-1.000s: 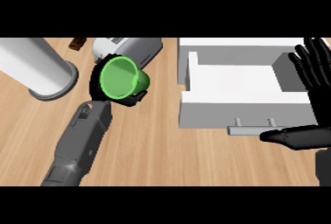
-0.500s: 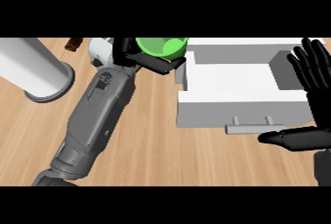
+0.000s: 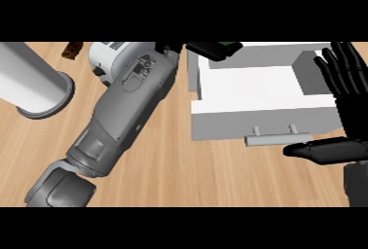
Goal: Pick up the cup, place it into the drawer and close the drawer
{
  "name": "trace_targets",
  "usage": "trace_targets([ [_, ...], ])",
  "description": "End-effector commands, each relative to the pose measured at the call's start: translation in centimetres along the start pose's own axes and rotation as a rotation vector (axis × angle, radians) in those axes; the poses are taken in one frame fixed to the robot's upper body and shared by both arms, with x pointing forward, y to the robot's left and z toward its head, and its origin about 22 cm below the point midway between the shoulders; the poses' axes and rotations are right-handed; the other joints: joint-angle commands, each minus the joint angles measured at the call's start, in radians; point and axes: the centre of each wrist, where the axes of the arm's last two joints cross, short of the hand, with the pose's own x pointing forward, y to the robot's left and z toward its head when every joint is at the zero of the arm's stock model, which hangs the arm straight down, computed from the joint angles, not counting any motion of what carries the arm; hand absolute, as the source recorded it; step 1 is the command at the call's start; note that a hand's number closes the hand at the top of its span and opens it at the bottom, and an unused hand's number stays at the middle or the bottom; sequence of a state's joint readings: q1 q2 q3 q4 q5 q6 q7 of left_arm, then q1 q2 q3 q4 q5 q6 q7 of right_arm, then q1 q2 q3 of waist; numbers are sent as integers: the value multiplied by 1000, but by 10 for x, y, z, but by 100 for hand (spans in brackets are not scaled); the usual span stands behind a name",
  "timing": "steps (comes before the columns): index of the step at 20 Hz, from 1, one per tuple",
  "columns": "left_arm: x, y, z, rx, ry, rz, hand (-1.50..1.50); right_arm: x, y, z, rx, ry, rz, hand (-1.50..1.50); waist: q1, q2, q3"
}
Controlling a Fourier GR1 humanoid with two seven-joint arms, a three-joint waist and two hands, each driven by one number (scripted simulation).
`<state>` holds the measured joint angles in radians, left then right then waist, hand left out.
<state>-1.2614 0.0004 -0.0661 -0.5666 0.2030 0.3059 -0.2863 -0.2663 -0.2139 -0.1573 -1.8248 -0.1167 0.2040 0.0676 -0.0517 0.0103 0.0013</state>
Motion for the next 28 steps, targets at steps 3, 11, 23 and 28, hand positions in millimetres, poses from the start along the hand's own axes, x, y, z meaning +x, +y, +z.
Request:
trace_targets([
  [3,-1,-13,-10,5,139,-109,150,3,8,-4,30,-23,-19,-150,-46,12,1],
  [11,-38,-9,11,-136,272,-196,150,9,25,-26,106,-57,-19,-150,-117,33,1],
  [23,-42,-9,18,-72,192,6,-150,11,42,-37,371,-88,-179,150,-177,45,0],
  [28,-35,-11,17,-60,55,143,-150,6,64,-43,611,-48,-217,150,-127,39,-1],
])
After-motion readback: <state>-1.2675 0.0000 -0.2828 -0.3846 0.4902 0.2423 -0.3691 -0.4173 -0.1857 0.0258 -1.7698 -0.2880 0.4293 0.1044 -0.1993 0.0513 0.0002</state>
